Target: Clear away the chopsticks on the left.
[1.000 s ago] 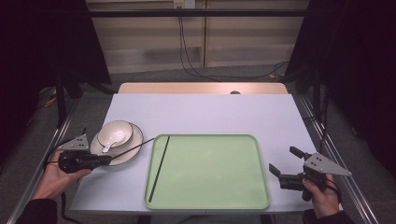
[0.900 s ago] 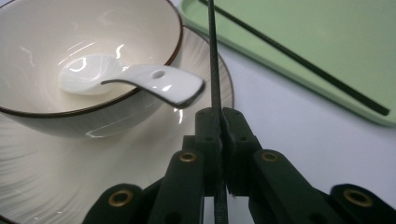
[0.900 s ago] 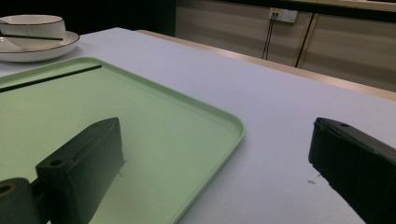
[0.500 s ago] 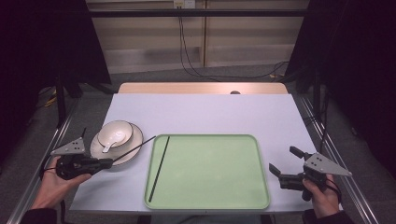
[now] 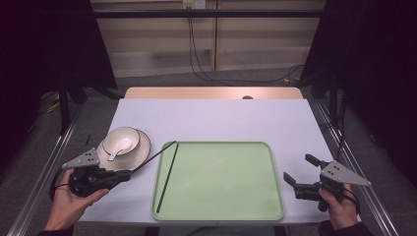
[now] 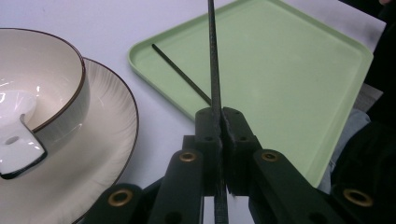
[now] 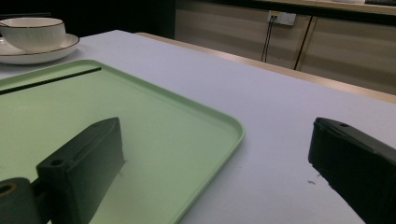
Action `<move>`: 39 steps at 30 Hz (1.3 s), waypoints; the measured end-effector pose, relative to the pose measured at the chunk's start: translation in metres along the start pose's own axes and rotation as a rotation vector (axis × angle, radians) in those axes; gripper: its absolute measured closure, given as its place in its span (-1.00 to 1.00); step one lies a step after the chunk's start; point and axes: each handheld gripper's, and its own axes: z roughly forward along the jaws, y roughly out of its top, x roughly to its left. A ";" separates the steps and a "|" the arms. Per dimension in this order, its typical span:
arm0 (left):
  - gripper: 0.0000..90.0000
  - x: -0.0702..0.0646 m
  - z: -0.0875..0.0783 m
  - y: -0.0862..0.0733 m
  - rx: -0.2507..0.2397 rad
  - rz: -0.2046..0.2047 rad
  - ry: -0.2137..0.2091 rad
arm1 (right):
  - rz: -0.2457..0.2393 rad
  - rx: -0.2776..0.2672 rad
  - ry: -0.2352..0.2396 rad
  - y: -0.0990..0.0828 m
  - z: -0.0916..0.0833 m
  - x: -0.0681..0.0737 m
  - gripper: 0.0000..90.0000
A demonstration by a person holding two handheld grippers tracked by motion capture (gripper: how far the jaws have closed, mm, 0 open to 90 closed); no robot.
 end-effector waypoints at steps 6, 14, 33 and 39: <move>0.91 -0.014 0.002 -0.001 -0.046 -0.068 0.052 | -0.004 0.001 0.000 0.000 0.000 0.000 -0.94; 0.91 -0.039 0.017 0.003 -0.047 -0.120 0.105 | -0.006 0.001 -0.003 0.000 0.000 0.000 -0.94; 0.91 -0.052 0.073 0.005 0.012 -0.293 0.250 | -0.012 0.000 0.006 0.000 0.001 0.000 -0.94; 0.91 -0.058 0.087 0.010 0.027 -0.329 0.279 | -0.012 0.002 0.007 0.000 0.000 0.000 -0.94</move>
